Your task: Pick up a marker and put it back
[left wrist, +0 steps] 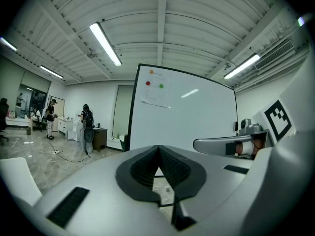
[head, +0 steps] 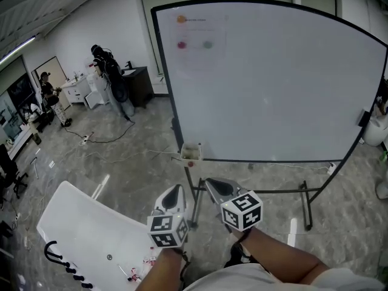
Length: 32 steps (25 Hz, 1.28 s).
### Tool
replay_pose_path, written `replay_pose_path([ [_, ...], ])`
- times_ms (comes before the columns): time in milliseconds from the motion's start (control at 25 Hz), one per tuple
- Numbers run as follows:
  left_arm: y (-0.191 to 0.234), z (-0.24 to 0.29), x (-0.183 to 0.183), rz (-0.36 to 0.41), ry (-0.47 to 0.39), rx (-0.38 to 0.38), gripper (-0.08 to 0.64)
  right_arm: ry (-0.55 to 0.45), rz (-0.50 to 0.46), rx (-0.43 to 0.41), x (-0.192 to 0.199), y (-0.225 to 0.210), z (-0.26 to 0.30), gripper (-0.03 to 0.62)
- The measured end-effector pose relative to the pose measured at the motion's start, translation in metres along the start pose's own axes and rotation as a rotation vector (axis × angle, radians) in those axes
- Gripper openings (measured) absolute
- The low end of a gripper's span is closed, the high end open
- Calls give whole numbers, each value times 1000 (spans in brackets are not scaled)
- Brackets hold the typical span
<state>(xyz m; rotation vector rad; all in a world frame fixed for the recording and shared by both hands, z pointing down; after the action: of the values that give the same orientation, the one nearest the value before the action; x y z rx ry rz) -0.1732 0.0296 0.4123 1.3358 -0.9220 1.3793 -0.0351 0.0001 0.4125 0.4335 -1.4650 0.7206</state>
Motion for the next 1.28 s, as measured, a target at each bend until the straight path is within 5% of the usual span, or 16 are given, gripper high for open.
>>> replay_pose_path([
  [600, 40, 188, 31, -35, 94, -82, 3, 135, 43, -101, 36, -177, 132, 3],
  [1280, 121, 291, 69, -51, 205, -10, 4, 316, 152, -48, 123, -252, 279, 109],
])
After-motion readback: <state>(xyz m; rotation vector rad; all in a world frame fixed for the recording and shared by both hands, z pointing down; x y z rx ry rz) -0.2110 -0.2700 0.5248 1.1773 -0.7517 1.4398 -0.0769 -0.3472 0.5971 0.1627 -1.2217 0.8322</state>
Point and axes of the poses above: the fingertips, and each gripper's own axes: z forward along the fingers, y to its left, x out of its underside, the point moved 5 cm from there along -z, backward along the fingers
